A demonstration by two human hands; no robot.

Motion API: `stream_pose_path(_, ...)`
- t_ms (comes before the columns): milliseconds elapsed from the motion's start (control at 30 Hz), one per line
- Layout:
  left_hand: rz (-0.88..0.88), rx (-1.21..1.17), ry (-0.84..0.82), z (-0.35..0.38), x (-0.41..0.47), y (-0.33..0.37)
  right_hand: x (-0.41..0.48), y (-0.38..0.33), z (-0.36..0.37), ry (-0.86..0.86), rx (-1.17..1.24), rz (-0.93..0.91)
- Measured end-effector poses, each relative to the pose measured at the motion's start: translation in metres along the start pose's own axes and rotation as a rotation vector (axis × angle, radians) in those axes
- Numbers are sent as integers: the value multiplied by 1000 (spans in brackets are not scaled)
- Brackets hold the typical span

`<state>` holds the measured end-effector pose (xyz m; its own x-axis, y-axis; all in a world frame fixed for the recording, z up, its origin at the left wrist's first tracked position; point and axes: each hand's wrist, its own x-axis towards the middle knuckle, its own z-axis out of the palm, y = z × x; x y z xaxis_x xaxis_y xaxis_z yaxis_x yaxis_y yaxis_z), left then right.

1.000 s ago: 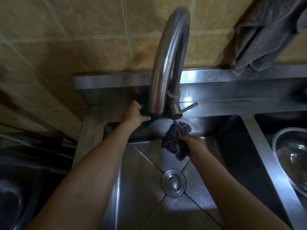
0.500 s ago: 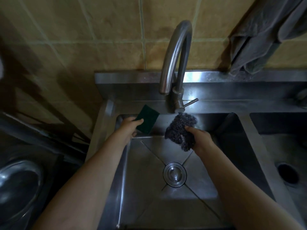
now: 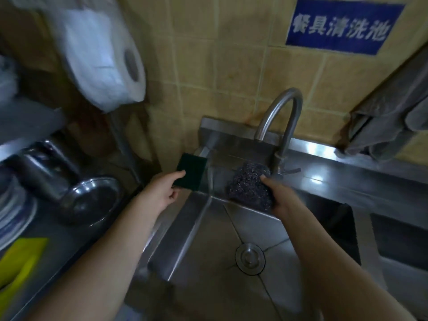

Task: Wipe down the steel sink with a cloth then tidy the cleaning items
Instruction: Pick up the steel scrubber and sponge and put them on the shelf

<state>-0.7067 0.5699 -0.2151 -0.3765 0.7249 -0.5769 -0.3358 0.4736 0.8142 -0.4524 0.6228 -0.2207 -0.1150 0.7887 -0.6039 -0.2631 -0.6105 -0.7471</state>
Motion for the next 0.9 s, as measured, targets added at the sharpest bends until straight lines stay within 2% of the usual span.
stream_pose_path(233, 119, -142, 197, -66, -92, 10, -37, -2, 61, -212, -72, -13)
stream_pose_path(533, 268, -265, 433, -173, -193, 27, -101, 15, 189, -495, -282, -15)
stream_pose_path(733, 367, -317, 556, -247, -235, 40, -141, 34, 278, -640, -300, 29)
stream_pose_path(900, 357, -325, 637, -320, -247, 48, -169, 57, 354, -701, -369, 49)
